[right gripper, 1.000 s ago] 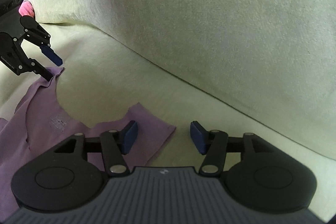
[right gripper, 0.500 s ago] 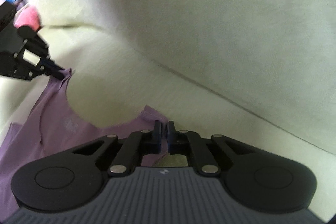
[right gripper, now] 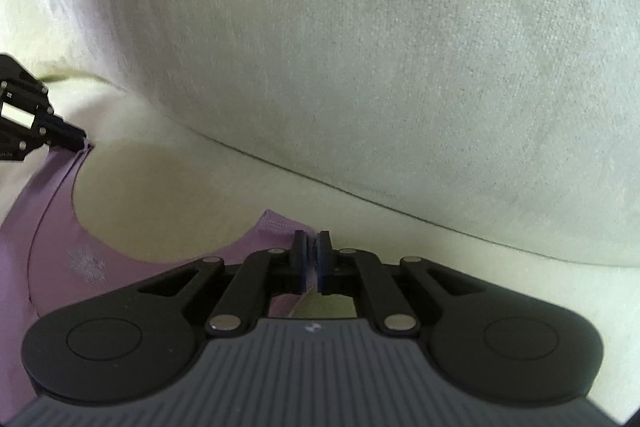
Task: Fold clothes
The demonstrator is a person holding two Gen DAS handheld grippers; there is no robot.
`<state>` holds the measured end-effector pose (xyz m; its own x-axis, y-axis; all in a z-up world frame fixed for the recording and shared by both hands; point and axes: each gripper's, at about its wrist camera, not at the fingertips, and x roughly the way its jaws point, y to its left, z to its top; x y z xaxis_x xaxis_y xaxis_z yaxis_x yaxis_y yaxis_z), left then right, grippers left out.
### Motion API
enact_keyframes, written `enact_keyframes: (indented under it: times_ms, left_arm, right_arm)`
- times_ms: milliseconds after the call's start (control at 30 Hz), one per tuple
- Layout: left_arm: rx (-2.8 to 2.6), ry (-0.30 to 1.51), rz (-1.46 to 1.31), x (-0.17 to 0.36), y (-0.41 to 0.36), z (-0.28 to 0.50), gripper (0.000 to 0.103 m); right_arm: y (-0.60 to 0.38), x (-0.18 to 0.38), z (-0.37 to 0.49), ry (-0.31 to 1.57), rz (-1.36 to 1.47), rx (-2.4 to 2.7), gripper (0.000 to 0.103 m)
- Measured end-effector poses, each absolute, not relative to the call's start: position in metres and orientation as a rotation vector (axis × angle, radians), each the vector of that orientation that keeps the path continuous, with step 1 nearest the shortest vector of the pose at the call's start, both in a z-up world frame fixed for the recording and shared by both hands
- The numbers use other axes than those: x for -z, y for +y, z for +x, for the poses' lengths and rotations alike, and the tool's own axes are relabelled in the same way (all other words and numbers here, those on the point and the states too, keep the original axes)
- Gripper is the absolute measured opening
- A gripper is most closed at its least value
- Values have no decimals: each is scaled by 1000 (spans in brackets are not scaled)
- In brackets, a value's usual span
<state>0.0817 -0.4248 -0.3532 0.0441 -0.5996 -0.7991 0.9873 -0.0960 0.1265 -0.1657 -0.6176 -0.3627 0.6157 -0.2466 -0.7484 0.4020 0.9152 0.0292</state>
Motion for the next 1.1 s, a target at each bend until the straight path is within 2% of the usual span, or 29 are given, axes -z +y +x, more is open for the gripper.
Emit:
enact_keyframes:
  times_ms: [33, 67, 100, 133, 200, 267, 433, 500, 567, 667, 933, 1100]
  left_arm:
    - [1468, 597, 853, 353, -425, 81, 0]
    - [1464, 594, 853, 353, -424, 80, 1]
    - [1459, 589, 851, 353, -424, 79, 1]
    - [1450, 583, 848, 353, -423, 77, 1]
    - [1416, 569, 821, 353, -421, 78, 10]
    - [1385, 567, 776, 354, -420, 79, 12]
    - [1303, 564, 644, 345, -396, 83, 18]
    - [1292, 573, 605, 342, -380, 79, 28]
    - [1294, 576, 579, 339, -361, 70, 29]
    - [1304, 571, 568, 334, -335, 53, 41]
    - [1360, 582, 506, 315, -284, -45, 41]
    - [1371, 705, 456, 298, -259, -104, 46]
  right_arm:
    - [-616, 363, -165, 822, 202, 371, 5]
    - [-615, 361, -166, 798, 198, 385, 16]
    - [-615, 358, -167, 769, 199, 410, 20]
    - [-616, 356, -169, 750, 214, 436, 23]
    - [-614, 354, -174, 732, 241, 467, 24]
    - [-609, 352, -185, 721, 258, 491, 29]
    - [-587, 352, -219, 698, 250, 500, 31]
    - [-577, 353, -236, 674, 281, 511, 32]
    - [-567, 354, -254, 652, 318, 515, 33]
    - [-555, 353, -285, 631, 346, 516, 36]
    - [-492, 315, -382, 541, 378, 565, 38]
    - [-420, 296, -464, 545, 433, 608, 44]
